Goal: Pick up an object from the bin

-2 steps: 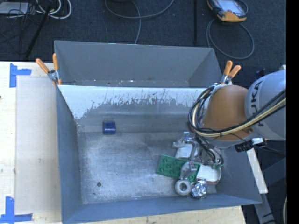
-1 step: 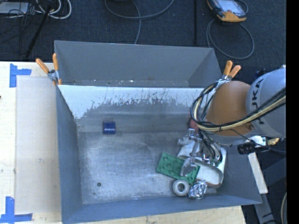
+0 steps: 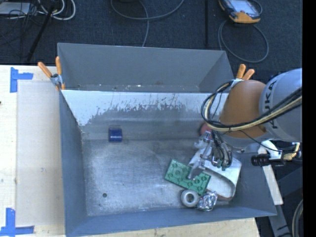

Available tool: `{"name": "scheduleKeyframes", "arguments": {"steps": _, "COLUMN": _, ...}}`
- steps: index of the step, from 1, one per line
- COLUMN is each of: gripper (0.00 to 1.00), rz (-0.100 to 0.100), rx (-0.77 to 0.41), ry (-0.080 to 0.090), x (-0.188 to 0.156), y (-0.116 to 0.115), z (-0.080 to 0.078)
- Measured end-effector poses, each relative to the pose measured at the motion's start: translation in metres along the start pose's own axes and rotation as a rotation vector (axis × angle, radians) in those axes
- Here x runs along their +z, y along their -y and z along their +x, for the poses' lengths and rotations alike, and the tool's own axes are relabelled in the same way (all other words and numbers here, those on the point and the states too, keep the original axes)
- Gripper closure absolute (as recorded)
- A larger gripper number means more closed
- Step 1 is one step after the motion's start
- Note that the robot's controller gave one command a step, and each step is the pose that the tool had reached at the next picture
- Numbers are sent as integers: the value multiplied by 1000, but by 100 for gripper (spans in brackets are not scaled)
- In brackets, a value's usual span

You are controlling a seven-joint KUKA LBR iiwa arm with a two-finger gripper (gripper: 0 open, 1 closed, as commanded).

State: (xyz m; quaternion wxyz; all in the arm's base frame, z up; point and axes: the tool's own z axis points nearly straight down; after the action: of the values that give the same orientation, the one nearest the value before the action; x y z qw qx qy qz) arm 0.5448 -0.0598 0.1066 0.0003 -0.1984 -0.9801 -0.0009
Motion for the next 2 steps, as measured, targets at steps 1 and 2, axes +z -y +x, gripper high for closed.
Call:
{"name": "scheduleKeyframes", "arguments": {"steps": 1, "gripper": 0, "rz": -13, "rx": 144, "ry": -2, "x": 16, "y": 35, "z": -6}}
{"name": "scheduleKeyframes", "arguments": {"steps": 2, "gripper": 0, "rz": -23, "rx": 227, "ry": 1, "x": 19, "y": 47, "z": -3}}
